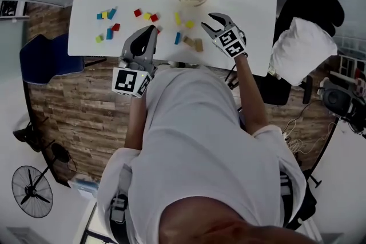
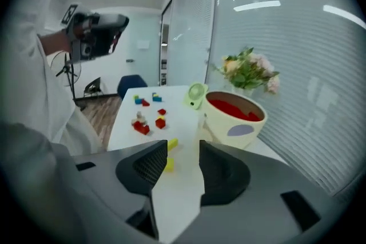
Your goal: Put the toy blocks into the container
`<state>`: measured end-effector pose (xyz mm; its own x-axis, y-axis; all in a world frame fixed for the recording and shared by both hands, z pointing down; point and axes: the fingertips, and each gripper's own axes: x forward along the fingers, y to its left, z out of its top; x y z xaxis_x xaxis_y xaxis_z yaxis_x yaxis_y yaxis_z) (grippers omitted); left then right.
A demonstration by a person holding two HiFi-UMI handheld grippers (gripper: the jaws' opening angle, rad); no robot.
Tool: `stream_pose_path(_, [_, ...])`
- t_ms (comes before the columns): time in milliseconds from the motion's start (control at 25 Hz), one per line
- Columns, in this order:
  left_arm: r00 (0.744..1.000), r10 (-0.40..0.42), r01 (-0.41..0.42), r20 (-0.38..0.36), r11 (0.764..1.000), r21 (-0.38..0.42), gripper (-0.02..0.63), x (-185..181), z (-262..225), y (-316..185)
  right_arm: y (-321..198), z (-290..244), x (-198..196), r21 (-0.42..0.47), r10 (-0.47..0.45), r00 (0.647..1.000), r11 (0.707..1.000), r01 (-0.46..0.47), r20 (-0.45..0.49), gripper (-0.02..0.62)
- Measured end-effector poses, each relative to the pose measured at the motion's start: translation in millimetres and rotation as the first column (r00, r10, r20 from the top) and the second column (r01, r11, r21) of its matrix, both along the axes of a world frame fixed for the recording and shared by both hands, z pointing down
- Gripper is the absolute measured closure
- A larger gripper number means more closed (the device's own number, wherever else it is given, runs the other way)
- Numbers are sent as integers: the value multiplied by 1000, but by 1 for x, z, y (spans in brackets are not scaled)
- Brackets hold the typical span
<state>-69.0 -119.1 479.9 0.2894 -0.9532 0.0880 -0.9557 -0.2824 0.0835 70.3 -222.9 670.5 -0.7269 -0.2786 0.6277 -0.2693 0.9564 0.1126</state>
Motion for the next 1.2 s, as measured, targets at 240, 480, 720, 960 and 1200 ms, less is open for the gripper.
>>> stream_pose_path(240, [994,-110,110,11,994,-16,607,-22,2,28,19,95,-41,-140,-225,937,971,193,-267,379])
stream_pose_path(480, [974,-223,223,28,975,6,607,-47,-3,52,7,159,-62,-205,-278,852,957,205,-444,379])
stream_pose_path(720, [969,-246,245,-7,968,-59,607,-49,14,63,81,193,-45,-510,-394,854,840,185,-338,445])
stream_pose_path(960, [987,-157,158,17,986,-44,607,-48,12,6,55,155,-61,-437,-281,935,884,166,-214,446])
stream_pose_path(1200, [996,39,-37,82,999,-22,607,-26,1,-35,21,103,-48,-312,-90,988,949,47,-125,446])
